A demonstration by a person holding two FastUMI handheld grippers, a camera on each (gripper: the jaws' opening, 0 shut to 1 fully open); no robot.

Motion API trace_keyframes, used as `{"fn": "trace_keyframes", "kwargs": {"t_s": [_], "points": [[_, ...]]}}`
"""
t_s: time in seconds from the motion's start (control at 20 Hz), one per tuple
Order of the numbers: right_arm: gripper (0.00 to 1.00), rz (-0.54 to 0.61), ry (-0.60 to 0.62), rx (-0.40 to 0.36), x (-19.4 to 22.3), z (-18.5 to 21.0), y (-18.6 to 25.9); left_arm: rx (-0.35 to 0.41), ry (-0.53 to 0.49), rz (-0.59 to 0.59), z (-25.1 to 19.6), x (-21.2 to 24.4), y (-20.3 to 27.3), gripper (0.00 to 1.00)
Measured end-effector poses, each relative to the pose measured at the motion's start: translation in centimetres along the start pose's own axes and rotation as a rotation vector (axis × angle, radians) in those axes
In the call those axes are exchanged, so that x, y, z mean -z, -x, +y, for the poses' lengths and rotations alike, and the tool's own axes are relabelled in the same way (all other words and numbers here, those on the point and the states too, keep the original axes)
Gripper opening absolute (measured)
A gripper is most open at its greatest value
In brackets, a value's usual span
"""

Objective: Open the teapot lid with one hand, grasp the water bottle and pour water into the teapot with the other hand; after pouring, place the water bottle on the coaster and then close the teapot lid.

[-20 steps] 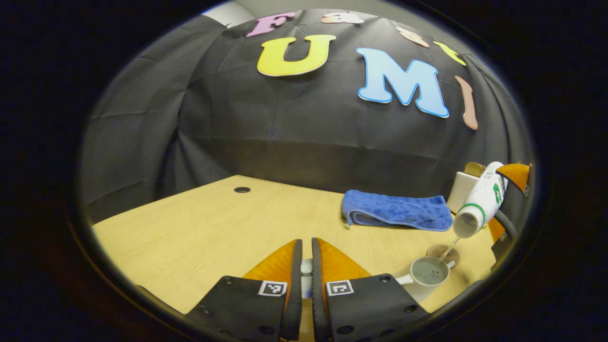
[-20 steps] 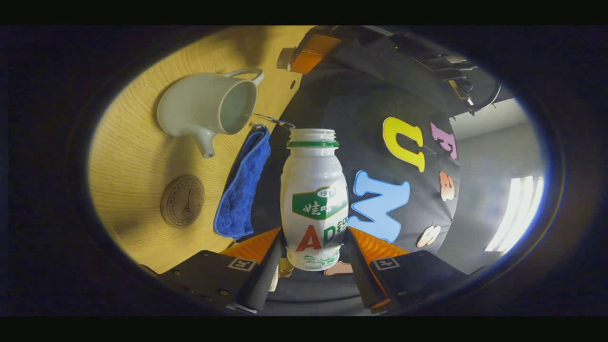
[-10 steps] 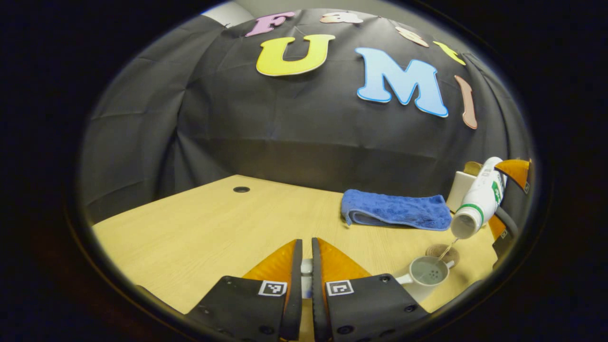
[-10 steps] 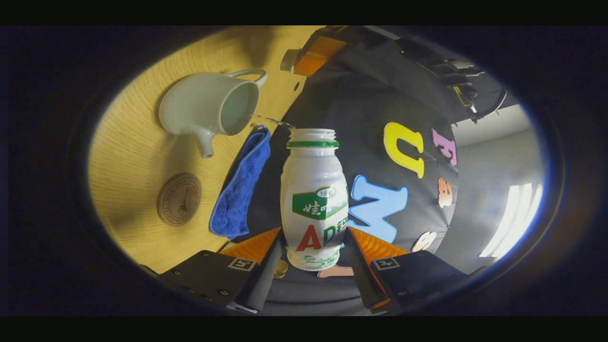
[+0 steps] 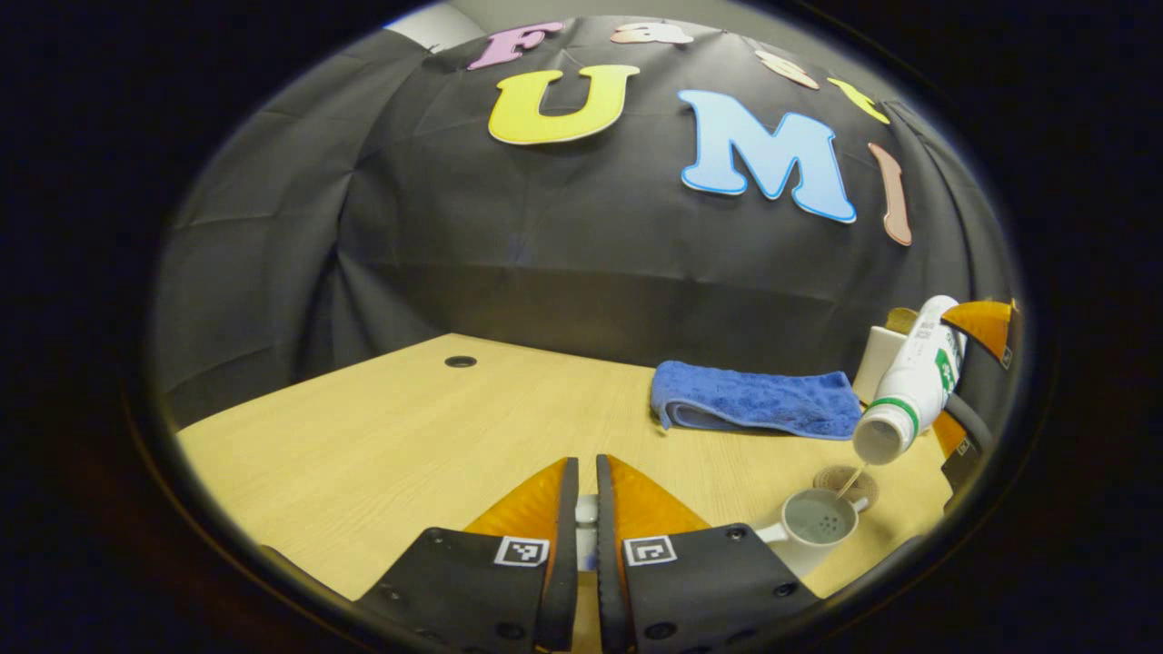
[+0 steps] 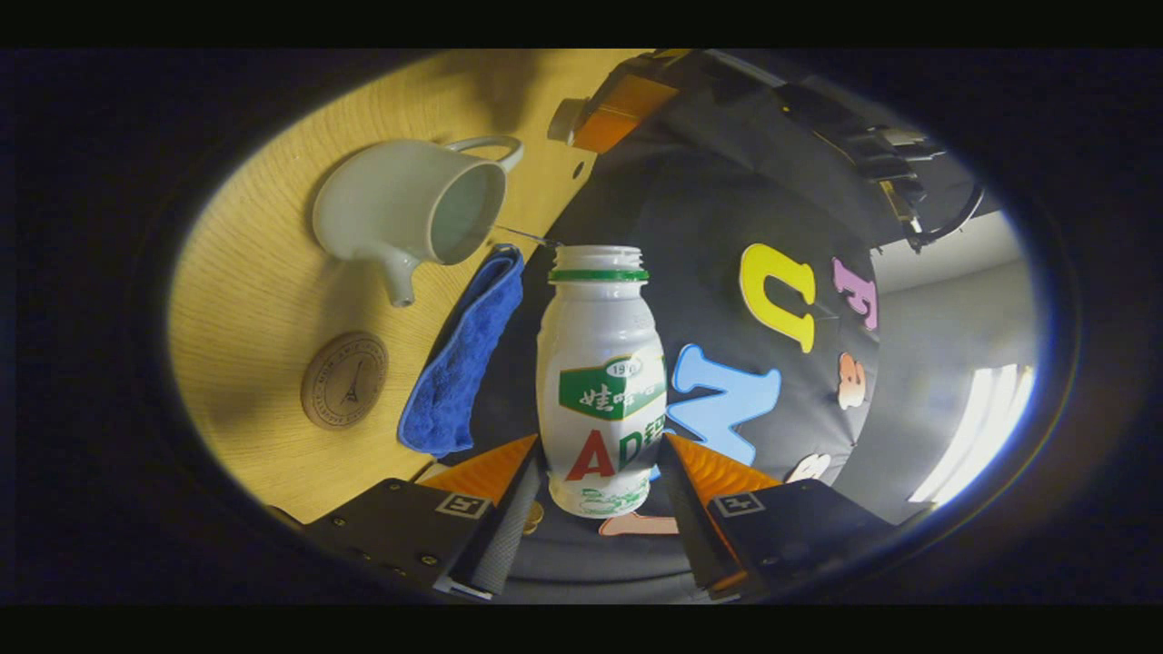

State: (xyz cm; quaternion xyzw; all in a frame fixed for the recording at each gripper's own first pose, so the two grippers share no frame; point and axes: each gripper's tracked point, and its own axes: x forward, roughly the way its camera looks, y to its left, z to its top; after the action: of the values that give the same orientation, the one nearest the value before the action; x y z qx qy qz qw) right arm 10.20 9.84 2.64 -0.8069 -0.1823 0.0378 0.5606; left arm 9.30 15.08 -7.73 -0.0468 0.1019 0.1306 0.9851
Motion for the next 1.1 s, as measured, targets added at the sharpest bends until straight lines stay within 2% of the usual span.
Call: {"fn": "trace_keyframes", "kwargs": {"t_s": [0.35,0.4,0.45,0.5,0.55,0.6,0.7,0.85,0.9,0.95,1.1], "points": [[0.74,-0.024,0.04,0.003,-0.54,-0.22,0.2,0.003,-0.001,0.001,-0.05,-0.13,-0.05,0.2],[0.74,-0.028,0.047,0.002,-0.62,-0.27,0.16,0.003,-0.001,0.001,0.0,0.05,-0.09,0.17],[0.74,-0.031,0.054,-0.001,-0.67,-0.34,-0.07,0.003,-0.001,0.001,-0.04,0.06,-0.07,0.2],[0.74,-0.034,0.06,-0.002,-0.71,-0.42,-0.1,0.002,0.0,0.001,-0.05,-0.01,-0.05,0.17],[0.74,-0.038,0.066,-0.004,-0.82,-0.42,0.04,0.002,-0.001,0.0,0.0,-0.09,0.0,0.2],[0.74,-0.041,0.073,-0.005,-0.87,-0.41,0.01,0.001,0.0,0.0,0.02,0.02,-0.05,0.17],[0.74,-0.044,0.087,-0.007,-0.8,-0.55,-0.12,0.003,0.002,0.002,0.02,0.11,-0.04,0.2],[0.74,-0.049,0.113,-0.007,-0.88,-0.62,-0.46,0.002,0.003,0.005,0.14,0.01,-0.07,0.2],[0.74,-0.051,0.121,-0.006,-0.99,-0.62,-0.51,0.001,0.004,0.005,0.09,0.11,-0.01,0.17],[0.74,-0.053,0.129,-0.004,-1.04,-0.7,-0.7,0.002,0.004,0.006,0.14,0.16,-0.03,0.2],[0.74,-0.06,0.149,-0.005,-1.1,-0.54,-0.57,0.0,0.003,0.009,0.13,0.2,-0.17,0.2]]}}
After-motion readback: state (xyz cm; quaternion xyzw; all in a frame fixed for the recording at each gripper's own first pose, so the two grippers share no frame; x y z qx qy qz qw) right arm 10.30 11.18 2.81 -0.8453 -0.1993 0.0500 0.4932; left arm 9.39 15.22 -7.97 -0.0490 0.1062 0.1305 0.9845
